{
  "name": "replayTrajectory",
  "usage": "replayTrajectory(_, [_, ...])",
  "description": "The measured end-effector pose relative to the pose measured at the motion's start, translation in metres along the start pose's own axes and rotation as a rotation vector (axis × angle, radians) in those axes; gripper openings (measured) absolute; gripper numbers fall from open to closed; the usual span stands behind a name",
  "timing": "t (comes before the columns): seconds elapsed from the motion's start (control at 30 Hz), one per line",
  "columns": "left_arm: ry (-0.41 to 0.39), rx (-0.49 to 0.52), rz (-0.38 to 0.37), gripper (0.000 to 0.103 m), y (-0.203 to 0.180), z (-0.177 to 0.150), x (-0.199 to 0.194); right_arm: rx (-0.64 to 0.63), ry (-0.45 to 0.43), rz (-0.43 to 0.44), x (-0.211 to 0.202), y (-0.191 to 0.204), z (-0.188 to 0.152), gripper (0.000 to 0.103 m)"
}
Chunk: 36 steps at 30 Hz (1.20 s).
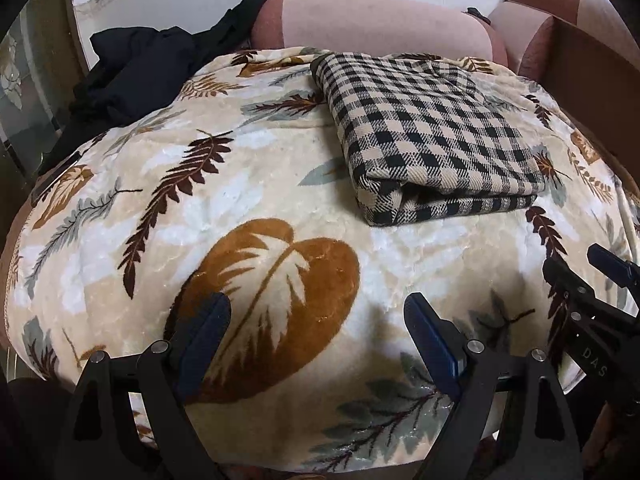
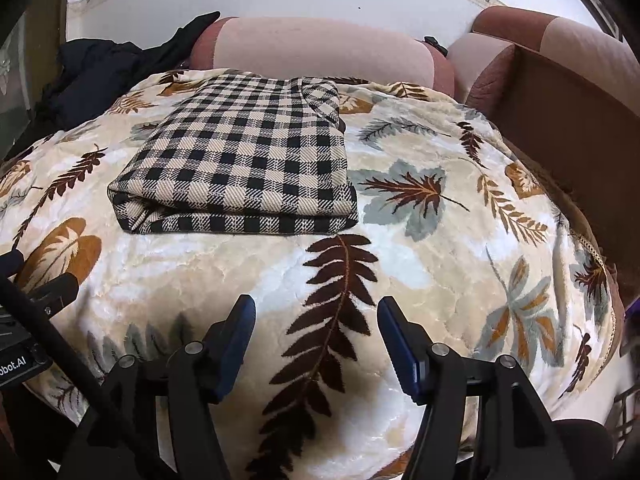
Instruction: Fold large clothes
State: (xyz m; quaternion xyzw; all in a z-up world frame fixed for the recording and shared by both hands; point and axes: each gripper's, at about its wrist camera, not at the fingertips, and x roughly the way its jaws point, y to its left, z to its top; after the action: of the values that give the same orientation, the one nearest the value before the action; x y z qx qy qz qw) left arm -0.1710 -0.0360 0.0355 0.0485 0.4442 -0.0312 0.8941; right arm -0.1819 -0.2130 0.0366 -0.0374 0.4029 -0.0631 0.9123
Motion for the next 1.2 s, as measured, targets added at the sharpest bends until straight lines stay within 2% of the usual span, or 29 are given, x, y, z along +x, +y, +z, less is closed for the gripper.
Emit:
replayTrajectory(0.8, [0.041, -0.015, -0.052, 0.087, 0.0, -0.003, 0.008, -0.006, -0.011, -0.007, -0.001, 0.0, 0.001, 0.07])
replayTrajectory(1.2, [0.05, -0.024, -0.047, 0.087, 0.002, -0.004, 0.012, -0.029, -0.029, -0.027, -0.004, 0.006, -0.001, 0.072])
